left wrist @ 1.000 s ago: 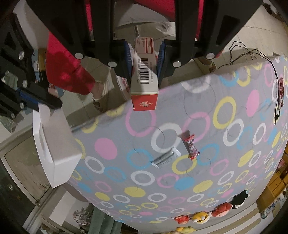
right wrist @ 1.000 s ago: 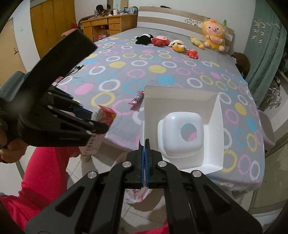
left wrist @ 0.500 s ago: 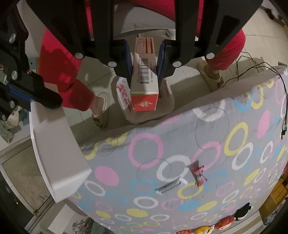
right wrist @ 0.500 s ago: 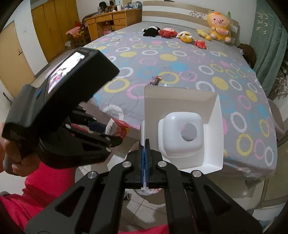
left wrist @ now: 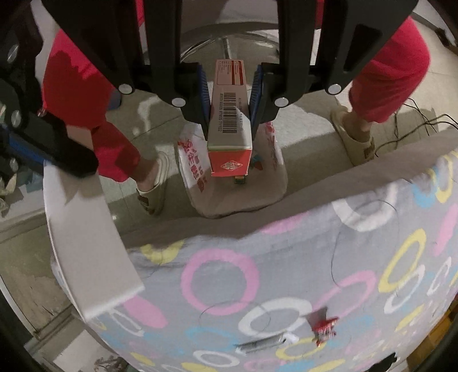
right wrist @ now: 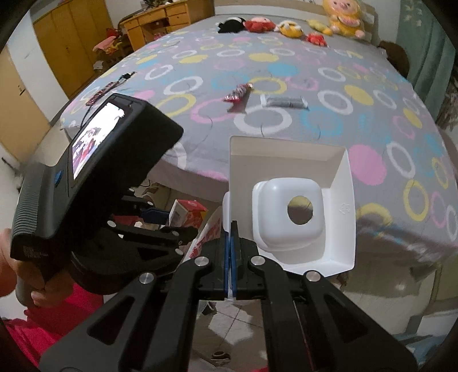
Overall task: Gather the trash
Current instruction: 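Carry the toothpaste box and white tray down toward the white bag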
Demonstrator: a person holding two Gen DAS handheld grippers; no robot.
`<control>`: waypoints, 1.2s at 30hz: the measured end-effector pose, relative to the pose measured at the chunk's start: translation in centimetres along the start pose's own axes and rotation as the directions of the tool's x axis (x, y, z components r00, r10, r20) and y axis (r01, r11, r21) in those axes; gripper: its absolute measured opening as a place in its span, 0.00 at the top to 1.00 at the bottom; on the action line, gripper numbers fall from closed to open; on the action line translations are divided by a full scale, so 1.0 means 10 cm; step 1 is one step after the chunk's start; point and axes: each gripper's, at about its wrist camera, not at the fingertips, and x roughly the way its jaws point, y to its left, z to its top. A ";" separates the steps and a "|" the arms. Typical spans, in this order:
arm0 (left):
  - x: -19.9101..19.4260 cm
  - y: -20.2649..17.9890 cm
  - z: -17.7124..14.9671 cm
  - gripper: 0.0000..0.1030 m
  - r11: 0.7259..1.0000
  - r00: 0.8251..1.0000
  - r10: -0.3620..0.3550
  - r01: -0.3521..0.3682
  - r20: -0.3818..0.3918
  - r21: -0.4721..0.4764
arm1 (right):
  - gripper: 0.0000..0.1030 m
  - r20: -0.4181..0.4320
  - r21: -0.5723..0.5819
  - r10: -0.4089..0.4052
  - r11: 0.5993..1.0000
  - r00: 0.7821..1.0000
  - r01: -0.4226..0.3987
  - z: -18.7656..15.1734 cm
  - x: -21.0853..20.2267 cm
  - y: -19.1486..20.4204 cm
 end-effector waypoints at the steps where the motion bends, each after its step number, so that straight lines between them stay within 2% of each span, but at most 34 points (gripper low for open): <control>1: 0.05 0.01 0.01 0.77 1.000 1.000 -0.003 0.003 -0.001 -0.009 | 0.98 -0.004 0.007 -0.001 1.000 1.000 0.001 -0.02 0.05 -0.01; 13: 0.63 0.16 -0.03 0.77 0.990 1.000 -0.025 0.023 -0.011 -0.140 | 0.98 -0.077 0.130 0.025 0.991 0.997 -0.014 -0.41 0.71 -0.15; 20: 0.93 0.34 -0.08 0.76 0.975 0.998 -0.032 0.020 -0.051 -0.222 | 0.98 -0.125 0.199 0.045 0.980 0.991 -0.019 -0.57 1.07 -0.24; 25: 1.10 0.36 -0.10 0.77 0.972 0.997 -0.015 -0.003 -0.075 -0.236 | 0.98 -0.146 0.259 0.058 0.966 0.988 -0.018 -0.62 1.25 -0.34; 36: 1.49 0.39 -0.15 0.76 0.963 0.990 -0.034 -0.004 -0.137 -0.268 | 0.98 -0.201 0.361 0.092 0.933 0.975 -0.014 -0.76 1.68 -0.53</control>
